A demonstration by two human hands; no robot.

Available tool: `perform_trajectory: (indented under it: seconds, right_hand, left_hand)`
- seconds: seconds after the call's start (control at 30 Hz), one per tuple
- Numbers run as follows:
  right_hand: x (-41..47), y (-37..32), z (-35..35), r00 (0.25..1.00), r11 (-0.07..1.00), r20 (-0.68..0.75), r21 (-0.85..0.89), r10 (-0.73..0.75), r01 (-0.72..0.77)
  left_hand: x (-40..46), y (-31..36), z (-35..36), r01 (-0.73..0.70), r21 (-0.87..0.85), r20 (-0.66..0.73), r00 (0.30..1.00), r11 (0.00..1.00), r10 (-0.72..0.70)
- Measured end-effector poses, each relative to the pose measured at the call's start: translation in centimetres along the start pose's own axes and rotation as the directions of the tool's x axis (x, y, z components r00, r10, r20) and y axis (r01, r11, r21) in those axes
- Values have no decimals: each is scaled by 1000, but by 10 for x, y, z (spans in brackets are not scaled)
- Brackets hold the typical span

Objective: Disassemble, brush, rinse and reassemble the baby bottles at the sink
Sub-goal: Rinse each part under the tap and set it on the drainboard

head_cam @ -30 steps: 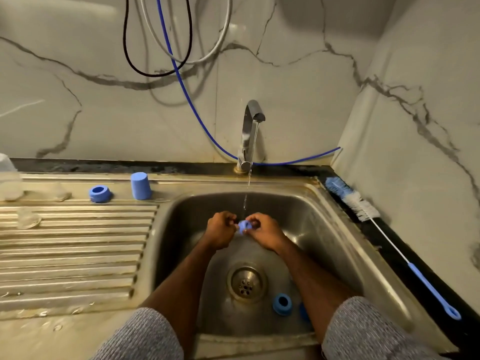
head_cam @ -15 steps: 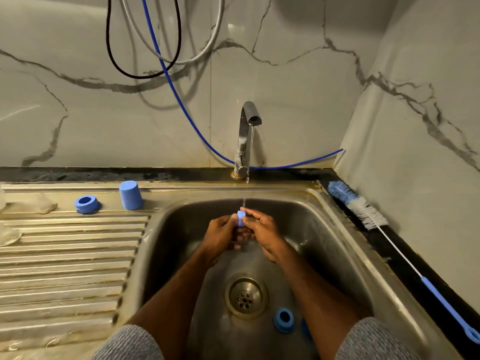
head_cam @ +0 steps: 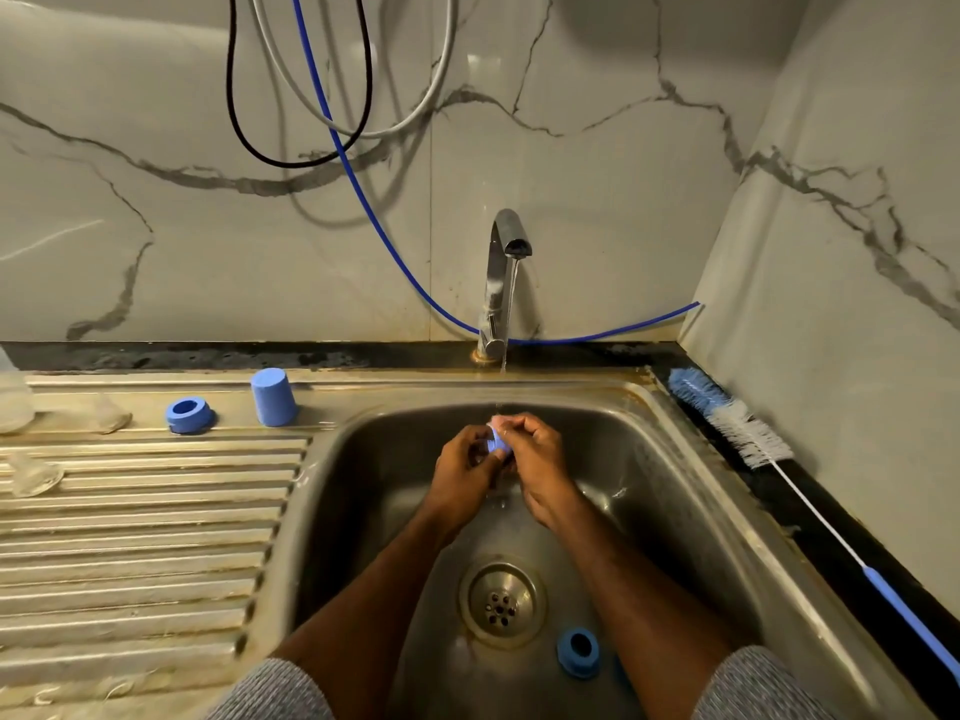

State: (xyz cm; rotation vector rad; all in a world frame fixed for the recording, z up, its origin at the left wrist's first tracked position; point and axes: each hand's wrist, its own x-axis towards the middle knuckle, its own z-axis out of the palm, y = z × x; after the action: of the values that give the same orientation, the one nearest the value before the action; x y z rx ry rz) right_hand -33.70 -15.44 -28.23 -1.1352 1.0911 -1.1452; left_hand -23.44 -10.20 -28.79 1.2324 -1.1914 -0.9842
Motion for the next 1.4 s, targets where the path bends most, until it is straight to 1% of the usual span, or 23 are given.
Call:
perform_trajectory:
  seconds: [0.1, 0.13, 0.2, 0.23, 0.3, 0.37, 0.43, 0.53, 0.6, 0.67, 0.7, 0.8, 0.83, 0.9, 0.93, 0.97, 1.0, 1.03, 1.1, 1.17, 1.23, 1.33, 1.4]
  right_hand:
    - [-1, -3, -3, 993, 997, 114, 71, -2, -6]
    - [-1, -3, -2, 991, 997, 131, 83, -6, -5]
    - [0, -4, -1, 991, 997, 130, 81, -12, 2]
    - [-1, -4, -1, 993, 998, 117, 64, -18, 11]
    - [-1, -5, -2, 994, 999, 100, 31, -34, 31]
    - [-2, -3, -2, 996, 999, 88, 25, -29, 27]
    - [-2, -4, -3, 997, 1000, 73, 13, -14, 13]
    - [-3, -4, -6, 996, 999, 83, -8, -39, 39]
    - [-2, -2, -7, 993, 999, 111, 17, -49, 47]
    - [-2, 0, -7, 992, 996, 125, 88, -36, 25]
    - [-1, 1, -6, 992, 994, 122, 106, -19, 6]
    - [-3, 0, 1, 995, 996, 97, 74, 39, -46]
    - [-3, -1, 6, 994, 995, 88, 71, 58, -65]
    - [-5, -4, 14, 994, 990, 26, 95, 104, -106]
    - [-7, -7, 16, 991, 984, -14, 118, 133, -130]
    - [-8, -10, 16, 987, 979, -35, 140, 157, -150]
    - [-8, -12, 13, 986, 975, -23, 155, 167, -162]
    - [-8, -12, 9, 986, 969, 24, 178, 168, -169]
    - [-8, -14, 2, 977, 952, 143, 240, 160, -191]
    - [-8, -14, 1, 965, 926, 206, 309, 160, -219]
    - [-7, -11, 5, 967, 937, 202, 279, 155, -209]
    - [-10, -13, 11, 986, 979, 117, 155, 118, -136]
    - [-10, -16, 9, 991, 985, 87, 128, 105, -116]
  left_hand:
    - [-1, 5, 0, 62, -200, -55, 996, 978, -74]
    - [0, 7, -1, 85, -302, -73, 991, 950, -112]
    - [5, 10, -3, 147, -502, -84, 973, 852, -217]
    - [6, 12, -5, 167, -555, -79, 965, 815, -251]
    - [6, 12, -7, 208, -535, -51, 959, 819, -277]
    - [3, 11, -7, 281, -454, 28, 953, 845, -302]
    - [1, 10, -6, 354, -424, 112, 934, 834, -339]
    - [2, 12, -5, 356, -446, 128, 934, 821, -335]
    - [3, 12, -6, 333, -437, 84, 940, 835, -331]
    - [5, 10, -5, 307, -411, 55, 948, 859, -312]
    - [5, 9, -5, 285, -386, 47, 956, 877, -290]
    - [6, 8, -1, 174, -291, 19, 984, 941, -176]
    - [4, 10, 0, 121, -230, 3, 992, 966, -123]
    - [4, 8, 0, 5, -38, -16, 1000, 999, -5]
    - [2, 7, 0, -46, 44, 0, 999, 998, 46]
    - [1, 7, 1, -74, 83, 14, 997, 994, 73]
    - [0, 8, 3, -74, 67, 18, 997, 995, 73]
    - [0, 8, 4, -48, 5, 7, 999, 999, 48]
    - [0, 11, 6, 32, -158, -21, 999, 987, -35]
    - [3, 11, 4, 105, -265, -42, 992, 959, -120]
    - [4, 9, 0, 120, -307, -38, 990, 944, -139]
    - [0, 10, 4, 108, -341, 0, 993, 934, -115]
    - [-1, 13, 8, 143, -422, 22, 989, 895, -148]
